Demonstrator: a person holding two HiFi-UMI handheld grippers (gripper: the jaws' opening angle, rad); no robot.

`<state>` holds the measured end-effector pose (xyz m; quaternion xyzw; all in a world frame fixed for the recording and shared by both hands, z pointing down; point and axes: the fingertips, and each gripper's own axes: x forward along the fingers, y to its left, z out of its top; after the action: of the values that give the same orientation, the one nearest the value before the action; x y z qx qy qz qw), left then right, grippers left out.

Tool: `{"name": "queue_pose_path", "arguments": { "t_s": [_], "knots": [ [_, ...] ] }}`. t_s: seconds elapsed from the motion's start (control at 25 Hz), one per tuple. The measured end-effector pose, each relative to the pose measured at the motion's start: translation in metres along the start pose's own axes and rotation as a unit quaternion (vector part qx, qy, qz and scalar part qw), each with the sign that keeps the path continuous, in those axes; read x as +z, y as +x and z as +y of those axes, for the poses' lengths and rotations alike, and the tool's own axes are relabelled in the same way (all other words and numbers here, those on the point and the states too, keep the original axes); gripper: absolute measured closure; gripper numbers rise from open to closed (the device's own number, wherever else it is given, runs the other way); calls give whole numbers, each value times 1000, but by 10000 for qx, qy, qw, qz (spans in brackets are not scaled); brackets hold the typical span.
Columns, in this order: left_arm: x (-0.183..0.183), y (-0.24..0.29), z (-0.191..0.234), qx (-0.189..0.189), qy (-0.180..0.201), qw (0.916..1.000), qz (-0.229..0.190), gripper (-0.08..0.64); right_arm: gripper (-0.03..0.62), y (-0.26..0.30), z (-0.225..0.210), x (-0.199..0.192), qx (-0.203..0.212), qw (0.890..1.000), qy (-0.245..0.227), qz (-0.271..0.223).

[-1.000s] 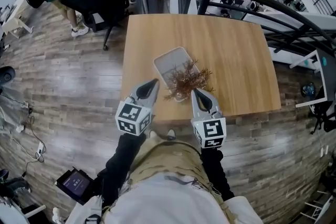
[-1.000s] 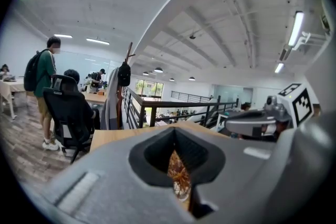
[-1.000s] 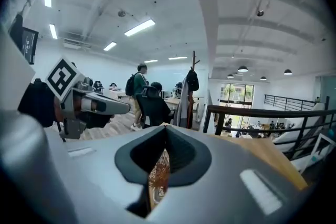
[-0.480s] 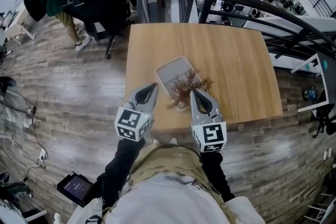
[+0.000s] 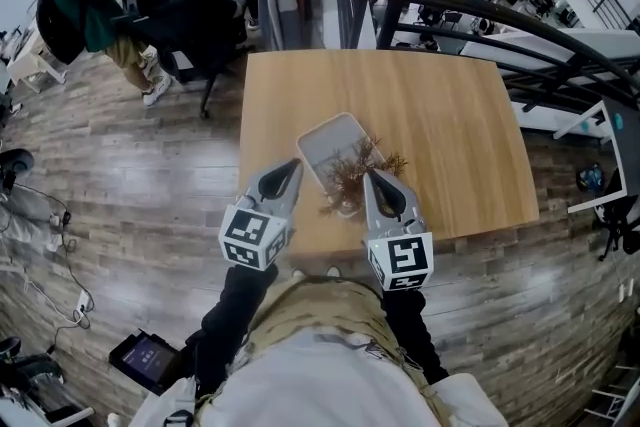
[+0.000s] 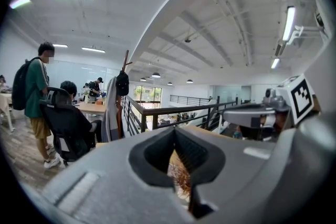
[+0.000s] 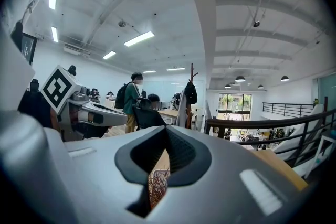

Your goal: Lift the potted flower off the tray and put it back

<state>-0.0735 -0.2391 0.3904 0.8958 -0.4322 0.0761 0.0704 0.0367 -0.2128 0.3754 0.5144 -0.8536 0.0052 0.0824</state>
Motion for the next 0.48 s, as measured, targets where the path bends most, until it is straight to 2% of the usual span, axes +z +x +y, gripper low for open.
{"name": "queue_pose_path", "arguments": {
  "t_s": [0.24, 0.48],
  "knots": [
    [0, 5, 3, -108, 6, 9999, 25, 560, 589, 7, 1, 1, -75, 10000, 28, -39],
    [0, 27, -9, -130, 4, 9999, 38, 560, 589, 1, -24, -5, -131, 9999, 66, -66]
  ]
}}
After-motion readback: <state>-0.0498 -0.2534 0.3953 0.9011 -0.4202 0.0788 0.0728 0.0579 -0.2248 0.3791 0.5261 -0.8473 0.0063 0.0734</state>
